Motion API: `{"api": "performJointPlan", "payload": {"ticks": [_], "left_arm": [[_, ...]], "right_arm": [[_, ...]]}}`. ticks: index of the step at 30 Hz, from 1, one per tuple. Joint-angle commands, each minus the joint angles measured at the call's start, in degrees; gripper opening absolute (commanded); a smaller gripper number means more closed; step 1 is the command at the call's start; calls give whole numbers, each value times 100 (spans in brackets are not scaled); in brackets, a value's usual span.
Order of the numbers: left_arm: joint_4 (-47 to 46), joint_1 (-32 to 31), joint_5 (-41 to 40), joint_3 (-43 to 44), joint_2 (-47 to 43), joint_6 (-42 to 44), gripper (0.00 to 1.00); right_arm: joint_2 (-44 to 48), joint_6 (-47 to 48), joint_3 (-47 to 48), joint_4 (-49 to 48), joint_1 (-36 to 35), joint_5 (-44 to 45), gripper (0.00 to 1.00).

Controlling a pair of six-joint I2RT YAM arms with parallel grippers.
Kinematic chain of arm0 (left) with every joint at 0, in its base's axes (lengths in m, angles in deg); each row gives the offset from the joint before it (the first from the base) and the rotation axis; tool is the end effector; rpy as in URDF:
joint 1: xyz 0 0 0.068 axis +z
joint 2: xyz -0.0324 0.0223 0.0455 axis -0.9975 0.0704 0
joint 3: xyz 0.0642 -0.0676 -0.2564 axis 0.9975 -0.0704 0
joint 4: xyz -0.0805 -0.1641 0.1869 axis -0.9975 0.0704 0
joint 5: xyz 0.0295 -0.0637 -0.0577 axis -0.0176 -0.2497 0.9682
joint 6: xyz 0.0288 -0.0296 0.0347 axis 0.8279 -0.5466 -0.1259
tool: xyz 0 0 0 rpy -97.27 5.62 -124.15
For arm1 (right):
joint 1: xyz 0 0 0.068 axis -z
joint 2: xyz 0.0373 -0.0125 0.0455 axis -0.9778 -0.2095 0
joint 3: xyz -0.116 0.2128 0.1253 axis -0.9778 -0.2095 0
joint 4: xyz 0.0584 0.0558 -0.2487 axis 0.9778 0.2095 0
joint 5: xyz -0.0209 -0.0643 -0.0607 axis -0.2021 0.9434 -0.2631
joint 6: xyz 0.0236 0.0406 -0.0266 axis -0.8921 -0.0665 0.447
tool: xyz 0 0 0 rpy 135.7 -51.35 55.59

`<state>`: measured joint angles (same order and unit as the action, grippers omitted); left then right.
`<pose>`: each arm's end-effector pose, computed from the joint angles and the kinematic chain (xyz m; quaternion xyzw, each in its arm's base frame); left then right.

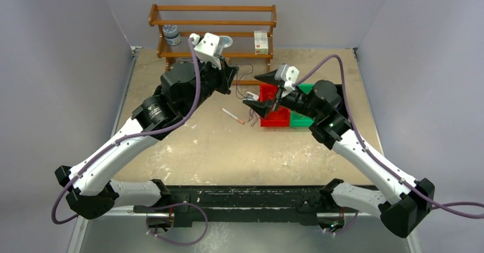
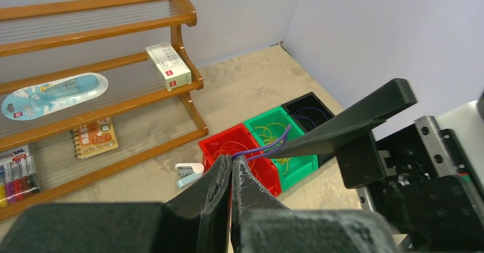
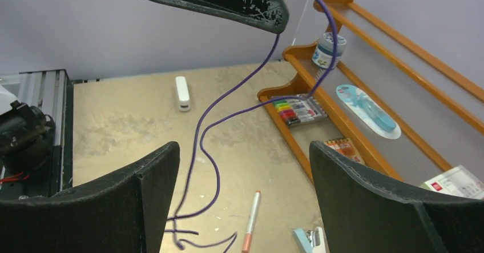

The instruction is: Untangle the cables

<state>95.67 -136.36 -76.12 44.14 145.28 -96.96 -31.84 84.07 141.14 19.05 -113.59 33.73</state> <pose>0.1669 -0.1861 0.4858 0.1303 0.7088 -0.2781 0.6350 0.1841 0.1531 0.4129 -0.3935 0.4774 0.3415 0.7076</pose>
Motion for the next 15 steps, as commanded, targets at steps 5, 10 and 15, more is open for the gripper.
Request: {"api": "performJointPlan", "payload": {"ticks": [5,10,15], "left_arm": [[-270,4,74,5,85,88,0],[-267,4,85,-20,74,104,0],[-272,7,10,-48,31,129,0]], "right_arm": [[-550,191,464,-178,-26,-570,82],[-782,235,473,-87,-24,-564,70],[-839,295,451,38,-26,-437,52]]}}
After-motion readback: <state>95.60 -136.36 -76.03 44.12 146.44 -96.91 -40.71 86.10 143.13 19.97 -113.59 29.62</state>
